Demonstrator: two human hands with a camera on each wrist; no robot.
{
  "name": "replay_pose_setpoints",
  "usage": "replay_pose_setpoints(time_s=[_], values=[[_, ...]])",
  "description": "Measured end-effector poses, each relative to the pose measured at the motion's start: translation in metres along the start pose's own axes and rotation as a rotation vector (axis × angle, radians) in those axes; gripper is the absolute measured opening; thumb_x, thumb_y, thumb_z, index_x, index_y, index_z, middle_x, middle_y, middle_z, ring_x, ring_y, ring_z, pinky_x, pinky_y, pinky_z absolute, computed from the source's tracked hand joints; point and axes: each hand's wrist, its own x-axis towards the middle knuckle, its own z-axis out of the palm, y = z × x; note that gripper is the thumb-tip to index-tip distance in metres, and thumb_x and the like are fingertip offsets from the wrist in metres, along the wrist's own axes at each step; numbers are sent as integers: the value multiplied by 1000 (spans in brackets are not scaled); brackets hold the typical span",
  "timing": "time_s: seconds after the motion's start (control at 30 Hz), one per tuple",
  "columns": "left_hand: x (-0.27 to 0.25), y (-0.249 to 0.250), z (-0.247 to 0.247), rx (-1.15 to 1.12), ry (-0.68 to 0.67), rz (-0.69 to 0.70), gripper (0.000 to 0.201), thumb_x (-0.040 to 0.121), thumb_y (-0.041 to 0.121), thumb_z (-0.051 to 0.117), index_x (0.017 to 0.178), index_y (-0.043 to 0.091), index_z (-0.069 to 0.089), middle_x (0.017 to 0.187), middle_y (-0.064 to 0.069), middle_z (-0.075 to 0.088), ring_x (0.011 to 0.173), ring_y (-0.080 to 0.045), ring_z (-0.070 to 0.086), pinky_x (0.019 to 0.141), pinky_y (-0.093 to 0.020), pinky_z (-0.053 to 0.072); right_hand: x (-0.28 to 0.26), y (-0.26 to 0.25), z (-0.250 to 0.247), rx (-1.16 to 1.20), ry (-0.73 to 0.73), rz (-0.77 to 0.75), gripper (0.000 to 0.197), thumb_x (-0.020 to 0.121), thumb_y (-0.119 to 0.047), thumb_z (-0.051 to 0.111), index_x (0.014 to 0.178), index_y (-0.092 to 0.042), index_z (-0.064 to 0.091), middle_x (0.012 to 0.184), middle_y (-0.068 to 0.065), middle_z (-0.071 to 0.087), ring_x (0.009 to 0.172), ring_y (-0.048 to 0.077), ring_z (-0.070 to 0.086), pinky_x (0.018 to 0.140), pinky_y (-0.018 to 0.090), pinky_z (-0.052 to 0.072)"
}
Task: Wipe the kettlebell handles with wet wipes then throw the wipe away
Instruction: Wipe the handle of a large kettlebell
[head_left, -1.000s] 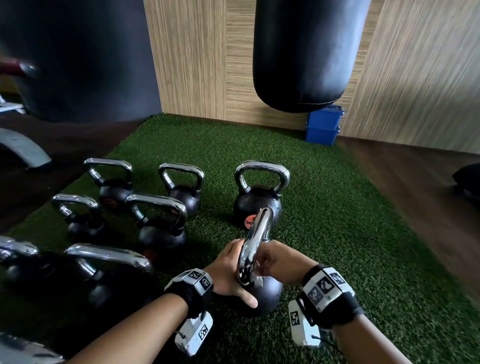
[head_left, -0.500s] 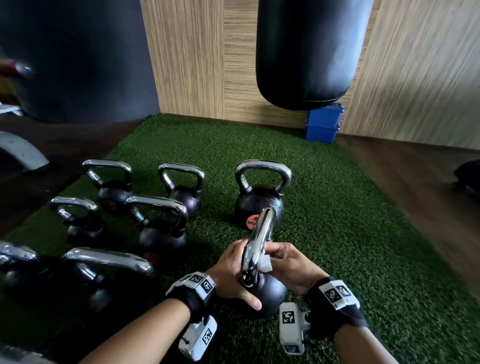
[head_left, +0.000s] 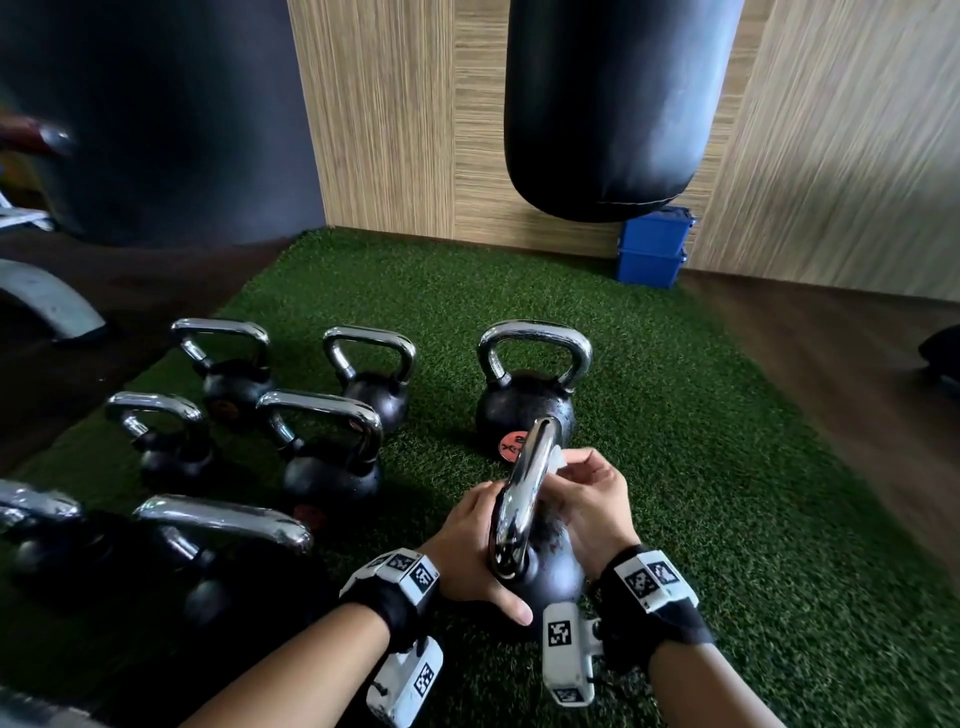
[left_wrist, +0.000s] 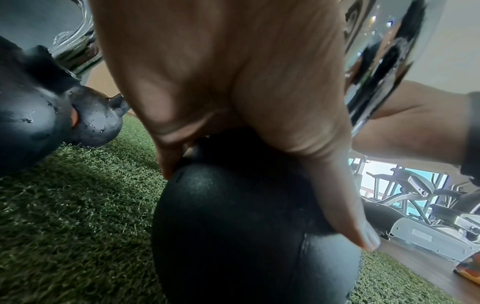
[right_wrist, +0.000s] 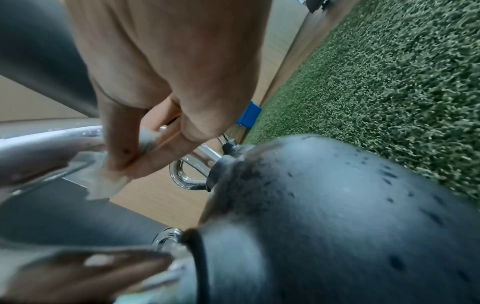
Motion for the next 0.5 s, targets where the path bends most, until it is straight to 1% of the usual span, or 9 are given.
replay_pose_setpoints(time_s=[0.1,0.13,0.17,0.23,0.3,0.33,0.4,0.43,0.5], values=[[-1,1,-2,-53,46,6,153,37,52,100,159,21,12,160,2,17,153,-16,15,128,-38,18,2,-6,-2,-189,31,-76,34,60,8,88,76,-7,61,88,32,69,76,35,65,77,49,58],[-2,1,-2,-61,58,16,151,38,50,101,158,22,14,158,4,19,152,-15,18,127,-37,19,2,-7,-3,-271,39,-104,34,63,10,86,76,-7,60,87,32,68,75,33,63,76,50,56],[-2,1,-2,-70,68,26,148,38,48,101,157,22,17,155,8,21,150,-14,19,127,-36,20,4,-8,-2,-364,61,-143,33,65,9,84,75,-9,59,80,27,67,70,27,61,70,47,55],[-3,1,-2,-55,65,51,141,40,48,101,155,18,25,150,15,20,149,-12,19,127,-32,17,11,-10,0,-574,140,-236,30,64,5,80,72,-13,57,69,6,64,61,15,55,60,36,50],[-3,1,0,44,41,70,132,45,55,98,152,12,34,156,11,17,151,-12,9,129,-29,7,18,-13,2,-734,219,-294,28,64,-2,80,71,-18,58,68,-6,64,59,8,55,59,28,49],[-3,1,2,78,36,62,132,46,58,97,153,12,35,159,10,12,151,-10,5,128,-28,3,19,-13,2,-787,242,-316,28,65,-6,81,71,-20,58,68,-7,65,58,6,55,59,24,49],[-3,-1,3,69,49,34,140,44,62,95,156,13,26,160,12,6,151,-10,4,128,-29,5,19,-10,1,-850,253,-368,28,67,-10,81,71,-22,57,66,-9,66,57,1,56,57,15,46],[-3,-2,4,43,56,19,148,42,64,95,158,16,16,160,14,5,150,-8,6,127,-28,6,19,-9,0,-867,249,-398,28,68,-10,81,71,-22,56,64,-11,65,57,1,57,55,10,44],[-3,-3,5,1,44,-9,158,38,67,94,158,28,-2,158,21,1,147,-5,5,124,-26,6,21,-8,0,-894,250,-430,27,68,-11,79,69,-21,54,61,-11,64,60,0,59,54,5,40]])
